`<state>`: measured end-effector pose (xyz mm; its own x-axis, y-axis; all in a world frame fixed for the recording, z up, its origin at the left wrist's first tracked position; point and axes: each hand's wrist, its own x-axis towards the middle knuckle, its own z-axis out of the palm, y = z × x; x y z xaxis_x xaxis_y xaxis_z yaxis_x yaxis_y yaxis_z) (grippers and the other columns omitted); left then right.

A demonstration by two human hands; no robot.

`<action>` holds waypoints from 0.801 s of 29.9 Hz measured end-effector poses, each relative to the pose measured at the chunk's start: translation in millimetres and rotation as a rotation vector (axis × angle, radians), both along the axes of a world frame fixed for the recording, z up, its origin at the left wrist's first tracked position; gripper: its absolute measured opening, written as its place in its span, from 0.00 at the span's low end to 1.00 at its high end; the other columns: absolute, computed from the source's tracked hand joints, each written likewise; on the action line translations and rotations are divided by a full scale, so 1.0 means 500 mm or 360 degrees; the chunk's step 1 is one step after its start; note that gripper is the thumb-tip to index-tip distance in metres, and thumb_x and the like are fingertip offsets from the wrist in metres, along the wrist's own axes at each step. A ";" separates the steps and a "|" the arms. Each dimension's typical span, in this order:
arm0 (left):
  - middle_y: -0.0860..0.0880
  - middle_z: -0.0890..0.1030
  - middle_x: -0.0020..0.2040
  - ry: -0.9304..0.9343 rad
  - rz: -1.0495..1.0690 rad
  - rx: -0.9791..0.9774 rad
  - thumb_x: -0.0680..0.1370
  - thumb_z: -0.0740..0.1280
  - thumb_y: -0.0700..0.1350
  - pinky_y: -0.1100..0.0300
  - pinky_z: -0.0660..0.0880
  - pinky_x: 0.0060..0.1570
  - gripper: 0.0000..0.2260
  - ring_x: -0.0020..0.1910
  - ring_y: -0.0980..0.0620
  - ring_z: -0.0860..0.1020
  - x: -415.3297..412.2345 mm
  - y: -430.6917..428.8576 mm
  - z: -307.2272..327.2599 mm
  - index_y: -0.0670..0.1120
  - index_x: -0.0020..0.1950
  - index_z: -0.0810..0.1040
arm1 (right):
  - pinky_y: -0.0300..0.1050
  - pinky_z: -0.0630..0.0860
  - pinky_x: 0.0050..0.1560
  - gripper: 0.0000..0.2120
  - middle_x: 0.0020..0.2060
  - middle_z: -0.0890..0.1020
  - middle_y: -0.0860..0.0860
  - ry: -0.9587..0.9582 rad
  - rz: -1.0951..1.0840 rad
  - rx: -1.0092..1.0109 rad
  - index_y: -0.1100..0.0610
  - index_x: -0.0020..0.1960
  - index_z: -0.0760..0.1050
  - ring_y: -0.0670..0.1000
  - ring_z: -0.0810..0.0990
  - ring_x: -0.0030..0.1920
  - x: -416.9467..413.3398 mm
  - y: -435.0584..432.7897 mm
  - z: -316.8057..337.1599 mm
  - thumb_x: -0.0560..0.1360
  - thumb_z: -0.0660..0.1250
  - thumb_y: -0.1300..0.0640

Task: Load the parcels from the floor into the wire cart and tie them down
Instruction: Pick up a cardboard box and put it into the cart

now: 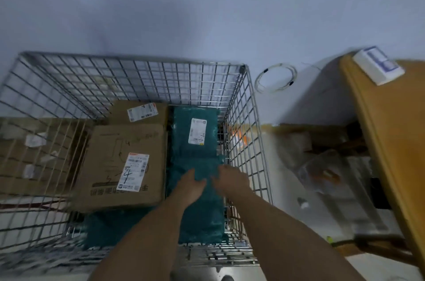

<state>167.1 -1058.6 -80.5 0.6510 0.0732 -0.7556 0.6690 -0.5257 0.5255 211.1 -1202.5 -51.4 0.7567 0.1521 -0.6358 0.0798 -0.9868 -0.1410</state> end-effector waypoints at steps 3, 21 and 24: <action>0.50 0.64 0.81 -0.0254 -0.0300 0.0330 0.82 0.56 0.64 0.44 0.65 0.76 0.31 0.78 0.43 0.65 0.076 0.030 0.186 0.53 0.82 0.62 | 0.58 0.66 0.70 0.27 0.74 0.72 0.53 -0.0206 0.0131 -0.0009 0.52 0.76 0.67 0.58 0.70 0.73 0.056 0.010 0.184 0.83 0.53 0.41; 0.48 0.52 0.85 -0.1061 -0.0249 0.1643 0.85 0.50 0.63 0.44 0.46 0.81 0.30 0.84 0.44 0.48 -0.012 0.260 1.298 0.52 0.85 0.52 | 0.58 0.43 0.82 0.31 0.84 0.52 0.48 -0.1291 0.0653 0.0290 0.48 0.84 0.52 0.53 0.47 0.83 0.016 0.212 1.266 0.85 0.46 0.36; 0.49 0.53 0.85 -0.1050 -0.0065 0.1765 0.85 0.49 0.63 0.44 0.46 0.81 0.30 0.84 0.45 0.48 -0.095 0.343 1.399 0.52 0.85 0.52 | 0.58 0.43 0.81 0.31 0.84 0.52 0.48 -0.1397 0.0809 0.0366 0.47 0.84 0.52 0.53 0.47 0.83 -0.042 0.310 1.368 0.84 0.45 0.36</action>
<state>119.4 -887.0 619.1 0.8923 0.4224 0.1591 0.4247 -0.9051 0.0210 190.1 -1047.3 632.5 0.7520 0.6306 0.1920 0.6444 -0.7646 -0.0126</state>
